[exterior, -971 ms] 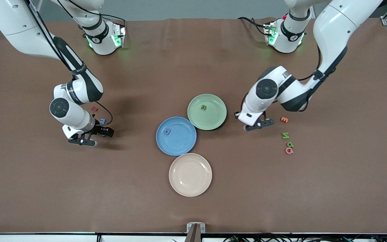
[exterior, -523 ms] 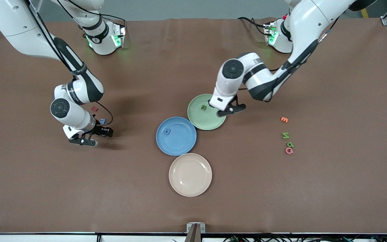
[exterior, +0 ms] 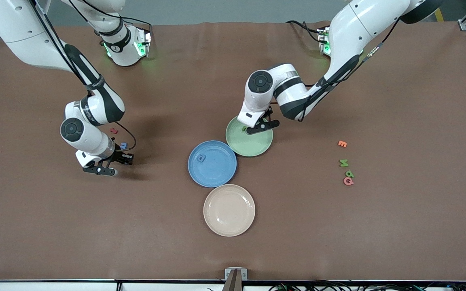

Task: Sort letters by color into matching plates
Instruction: 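Place the green B on the green plate while the right gripper lifts the G, then release the blue G onto the blue plate while the left gripper grasps the green N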

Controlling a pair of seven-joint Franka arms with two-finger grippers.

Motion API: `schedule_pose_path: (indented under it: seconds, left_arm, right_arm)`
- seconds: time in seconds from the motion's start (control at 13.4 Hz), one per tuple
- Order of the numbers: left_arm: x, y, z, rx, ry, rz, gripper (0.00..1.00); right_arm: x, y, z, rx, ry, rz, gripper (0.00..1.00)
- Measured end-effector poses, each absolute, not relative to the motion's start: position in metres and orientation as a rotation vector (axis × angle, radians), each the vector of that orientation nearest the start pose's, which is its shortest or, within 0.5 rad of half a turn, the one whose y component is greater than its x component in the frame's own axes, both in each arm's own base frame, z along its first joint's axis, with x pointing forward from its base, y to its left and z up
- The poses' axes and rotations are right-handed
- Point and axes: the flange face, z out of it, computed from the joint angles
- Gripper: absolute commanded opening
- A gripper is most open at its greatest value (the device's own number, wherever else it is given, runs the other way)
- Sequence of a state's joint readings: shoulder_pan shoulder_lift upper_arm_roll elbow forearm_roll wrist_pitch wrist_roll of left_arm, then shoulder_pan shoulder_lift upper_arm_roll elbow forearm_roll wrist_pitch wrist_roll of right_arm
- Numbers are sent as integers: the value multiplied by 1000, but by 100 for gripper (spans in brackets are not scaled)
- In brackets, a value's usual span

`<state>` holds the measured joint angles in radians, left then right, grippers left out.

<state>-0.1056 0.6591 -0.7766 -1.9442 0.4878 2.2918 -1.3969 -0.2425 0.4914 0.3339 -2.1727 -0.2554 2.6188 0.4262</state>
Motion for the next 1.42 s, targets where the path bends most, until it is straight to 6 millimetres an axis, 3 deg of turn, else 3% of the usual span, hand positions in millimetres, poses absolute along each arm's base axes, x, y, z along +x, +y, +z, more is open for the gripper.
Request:
schedule_pose_path:
  seconds: [0.15, 0.22, 0.37, 0.45, 0.6, 0.82, 0.97, 1.19, 1.42]
  left_arm:
    - [410, -452, 208, -3079, -404, 169, 23]
    - [412, -453, 205, -3076, -405, 160, 31]
    - [410, -455, 200, -3074, -398, 156, 74]
    - [410, -456, 199, -3073, -396, 156, 87]
    - [414, -453, 199, -3074, -405, 152, 97]
    - [429, -444, 203, -3078, -434, 141, 98]
    - [449, -427, 209, -3088, -425, 125, 98]
    - [487, -386, 222, -3102, -401, 88, 98]
    - [520, -331, 232, -3091, -341, 71, 98]
  right_arm:
    - [555, 61, 174, -3105, 231, 18, 4]
    - [555, 61, 174, -3105, 231, 18, 4]
    - [556, 61, 174, -3107, 231, 23, 3]
    - [556, 60, 174, -3111, 233, 38, 3]
    - [556, 59, 175, -3122, 235, 77, 3]
    - [561, 64, 181, -3124, 249, 88, 2]
    - [566, 84, 192, -3115, 303, 94, 2]
    - [572, 137, 219, -3101, 421, 109, 1]
    - [568, 204, 238, -3077, 549, 64, 1]
